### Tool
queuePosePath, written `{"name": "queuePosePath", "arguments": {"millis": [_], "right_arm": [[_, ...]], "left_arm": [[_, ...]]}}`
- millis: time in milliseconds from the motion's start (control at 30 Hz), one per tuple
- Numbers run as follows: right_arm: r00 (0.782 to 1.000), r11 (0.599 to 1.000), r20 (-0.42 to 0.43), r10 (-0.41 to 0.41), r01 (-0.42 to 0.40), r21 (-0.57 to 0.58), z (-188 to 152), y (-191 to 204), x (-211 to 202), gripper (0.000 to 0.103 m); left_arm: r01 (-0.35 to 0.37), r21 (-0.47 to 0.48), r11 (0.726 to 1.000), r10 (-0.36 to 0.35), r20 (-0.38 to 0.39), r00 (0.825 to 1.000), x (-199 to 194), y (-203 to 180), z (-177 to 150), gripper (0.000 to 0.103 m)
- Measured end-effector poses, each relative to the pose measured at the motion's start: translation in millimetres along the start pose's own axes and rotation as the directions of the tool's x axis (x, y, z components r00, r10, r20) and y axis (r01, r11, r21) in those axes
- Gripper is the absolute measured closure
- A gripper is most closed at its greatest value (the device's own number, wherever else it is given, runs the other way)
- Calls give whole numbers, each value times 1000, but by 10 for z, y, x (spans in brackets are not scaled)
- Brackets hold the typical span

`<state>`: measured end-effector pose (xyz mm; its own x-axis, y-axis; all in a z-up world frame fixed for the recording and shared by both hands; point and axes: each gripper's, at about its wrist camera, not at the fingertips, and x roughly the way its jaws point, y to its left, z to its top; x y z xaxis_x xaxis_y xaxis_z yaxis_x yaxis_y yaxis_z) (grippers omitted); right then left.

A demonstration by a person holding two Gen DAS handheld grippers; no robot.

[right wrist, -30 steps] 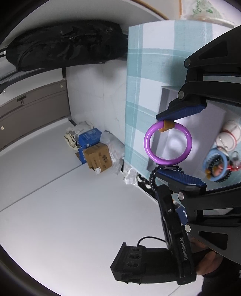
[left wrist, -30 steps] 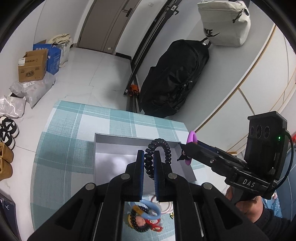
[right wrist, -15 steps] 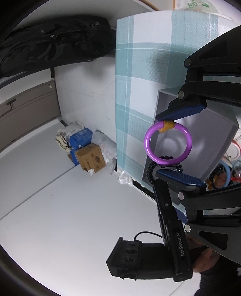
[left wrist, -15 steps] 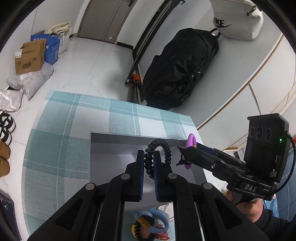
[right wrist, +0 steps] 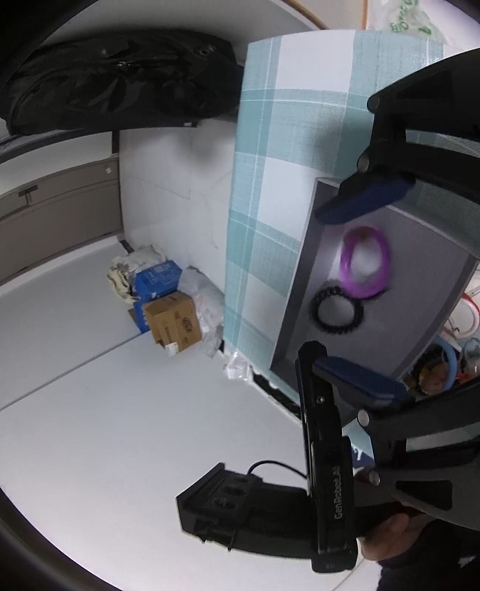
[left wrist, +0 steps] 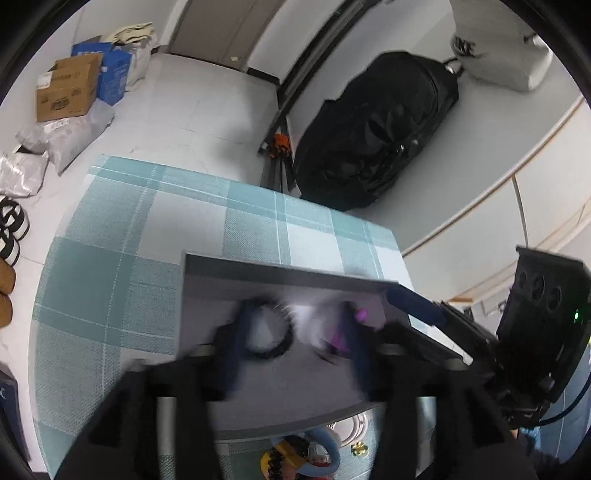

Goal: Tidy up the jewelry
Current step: 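Carry both bracelets into the white box and open both tools, then move the left tool to the black bead bracelet and grasp it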

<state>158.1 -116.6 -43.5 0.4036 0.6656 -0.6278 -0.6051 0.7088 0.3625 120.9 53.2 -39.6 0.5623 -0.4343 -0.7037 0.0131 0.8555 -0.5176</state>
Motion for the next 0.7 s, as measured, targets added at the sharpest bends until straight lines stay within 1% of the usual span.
{"name": "queuePosePath", "arguments": {"millis": [100,267,333,433,533,633,700], "right_arm": [[1000,1000,28,-2,2,6,10,0,-61,22],[998,1000,70,-8,7,14,9,13,-182,14],[997,1000,82,-16,15,10,-2,39,-215,9],[995,1000,99,-23,23,1,-39,88,-279,6],[994,999,106,-41,41,-5,-87,119,-323,5],[992,999,119,-51,52,-5,-135,134,-386,1],[990,998,128,-60,61,-2,-160,136,-420,0]], "left_arm": [[-10,16,1000,9,38,999,-83,-9,-13,42],[-25,15,1000,24,38,999,-179,11,-76,42],[-14,17,1000,13,41,999,-233,11,-96,42],[-13,35,999,11,49,999,-308,-11,-133,42],[-18,50,999,14,68,998,-409,-26,-202,42],[-13,71,997,8,64,998,-474,-36,-290,42],[-11,81,997,7,53,999,-498,-32,-358,42]]}}
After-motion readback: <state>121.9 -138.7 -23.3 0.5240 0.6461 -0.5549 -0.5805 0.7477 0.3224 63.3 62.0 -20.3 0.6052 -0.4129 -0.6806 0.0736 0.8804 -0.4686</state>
